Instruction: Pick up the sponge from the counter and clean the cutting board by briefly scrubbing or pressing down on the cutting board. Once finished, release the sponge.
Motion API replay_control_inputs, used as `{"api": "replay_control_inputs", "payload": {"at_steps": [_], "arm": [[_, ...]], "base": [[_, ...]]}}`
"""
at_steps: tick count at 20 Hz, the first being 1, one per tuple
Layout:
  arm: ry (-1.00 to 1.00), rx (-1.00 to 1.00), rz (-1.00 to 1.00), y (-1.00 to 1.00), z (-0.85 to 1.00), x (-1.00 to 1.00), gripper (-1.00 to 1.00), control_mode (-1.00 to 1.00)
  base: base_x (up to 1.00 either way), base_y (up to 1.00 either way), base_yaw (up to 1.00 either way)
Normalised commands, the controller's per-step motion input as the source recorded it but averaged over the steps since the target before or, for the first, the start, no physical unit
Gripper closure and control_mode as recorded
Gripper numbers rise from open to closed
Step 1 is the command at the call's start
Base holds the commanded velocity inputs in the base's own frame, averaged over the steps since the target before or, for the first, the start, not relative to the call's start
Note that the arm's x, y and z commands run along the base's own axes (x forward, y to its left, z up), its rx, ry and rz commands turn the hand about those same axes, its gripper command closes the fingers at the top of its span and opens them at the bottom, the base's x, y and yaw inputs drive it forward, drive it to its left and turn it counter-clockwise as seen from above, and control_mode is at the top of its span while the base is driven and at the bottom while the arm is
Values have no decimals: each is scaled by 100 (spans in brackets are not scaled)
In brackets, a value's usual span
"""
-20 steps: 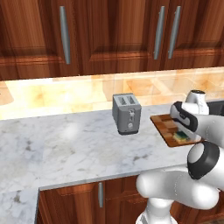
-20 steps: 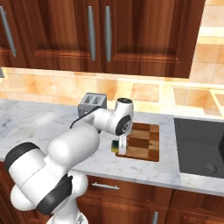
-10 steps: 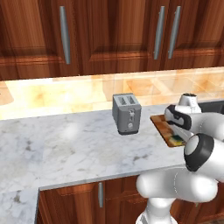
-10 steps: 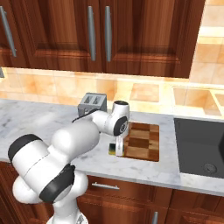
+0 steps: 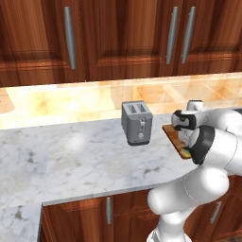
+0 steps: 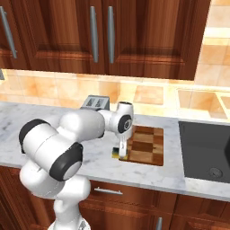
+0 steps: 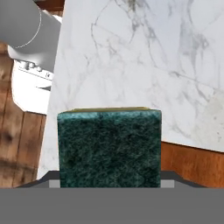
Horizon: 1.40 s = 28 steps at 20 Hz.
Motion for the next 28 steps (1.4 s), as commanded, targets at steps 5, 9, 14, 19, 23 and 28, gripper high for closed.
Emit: {"api": "replay_control_inputs", "payload": {"at_steps": [5,9,14,19,23,28], "arm": [[-4,0,0,0,-16,0,100,-100],[-18,0,-2,0,-20,0,100,-100],[-21,0,-5,0,-14,1,100,-100],[-6,0,-5,0,-6,12,100,-100],[3,0,-2,0,-6,23,100,-100],[1,0,-1,0,-15,19,100,-100]], "base": [[0,0,0],[0,0,0],[0,0,0],[0,0,0],[0,0,0],[0,0,0]]}}
